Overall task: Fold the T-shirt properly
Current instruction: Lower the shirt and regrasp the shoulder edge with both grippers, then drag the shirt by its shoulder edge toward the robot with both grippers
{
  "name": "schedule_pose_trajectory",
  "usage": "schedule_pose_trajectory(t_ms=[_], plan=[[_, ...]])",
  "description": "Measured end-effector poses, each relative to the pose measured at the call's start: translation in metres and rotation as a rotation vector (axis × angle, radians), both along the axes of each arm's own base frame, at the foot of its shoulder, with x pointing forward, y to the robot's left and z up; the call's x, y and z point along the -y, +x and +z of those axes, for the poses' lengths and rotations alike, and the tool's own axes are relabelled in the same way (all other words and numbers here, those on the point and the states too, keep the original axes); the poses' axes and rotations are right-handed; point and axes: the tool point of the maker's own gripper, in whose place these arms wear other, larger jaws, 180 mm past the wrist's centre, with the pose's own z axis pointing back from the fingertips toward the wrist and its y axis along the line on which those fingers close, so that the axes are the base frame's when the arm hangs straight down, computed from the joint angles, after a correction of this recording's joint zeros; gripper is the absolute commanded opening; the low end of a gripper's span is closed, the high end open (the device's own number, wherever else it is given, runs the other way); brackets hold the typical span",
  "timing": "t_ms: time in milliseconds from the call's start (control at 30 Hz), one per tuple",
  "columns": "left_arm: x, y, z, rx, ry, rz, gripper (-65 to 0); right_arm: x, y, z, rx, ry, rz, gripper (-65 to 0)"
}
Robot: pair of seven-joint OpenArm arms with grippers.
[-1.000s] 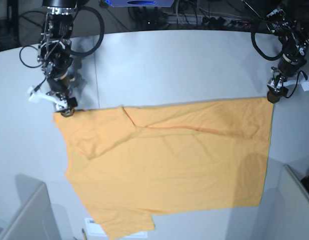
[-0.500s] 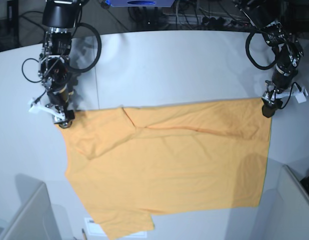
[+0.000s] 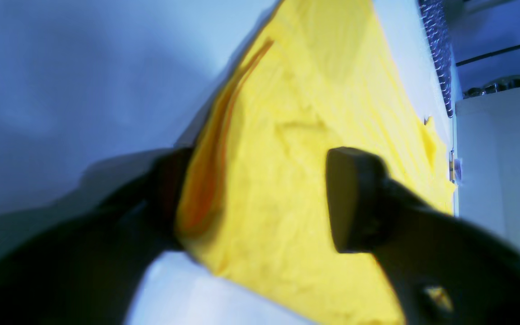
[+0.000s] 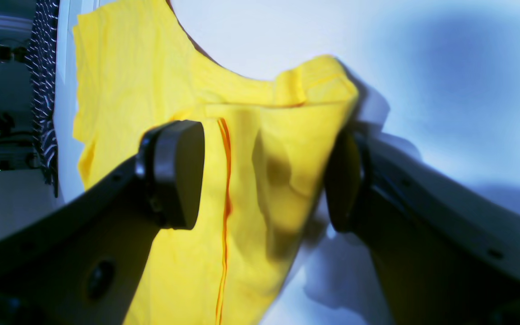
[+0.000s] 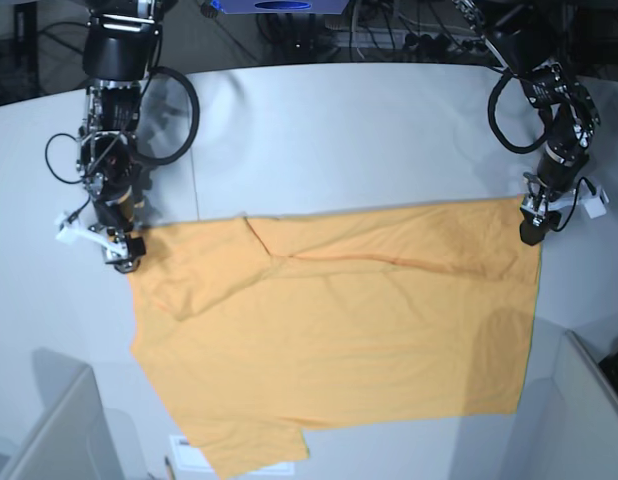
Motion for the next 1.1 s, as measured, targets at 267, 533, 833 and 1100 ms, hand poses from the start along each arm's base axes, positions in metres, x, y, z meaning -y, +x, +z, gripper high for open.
schedule_pose_trajectory(t_ms=[267, 533, 833, 1100], plan=[[0.003, -0.006, -0.009, -0.059, 0.008, -0.02, -65.0, 0.007, 0.001, -0.008, -0.021, -0.003, -0.001, -52.4], [0.015, 0.0, -0.009, -0.072, 0.026, -0.092, -65.0, 0.007, -0.004, -0.012, -0.02, -0.001, 0.008, -65.0], [0.004, -0.031, -0.007, -0.121, 0.095, -0.136, -65.0, 0.02, -0.039, -0.008, -0.028, 0.014, 0.005, -65.0], [0.003, -0.059, -0.002, -0.166, 0.159, -0.173, -65.0, 0.021, -0.077, -0.004, -0.069, -0.02, 0.024, -65.0]])
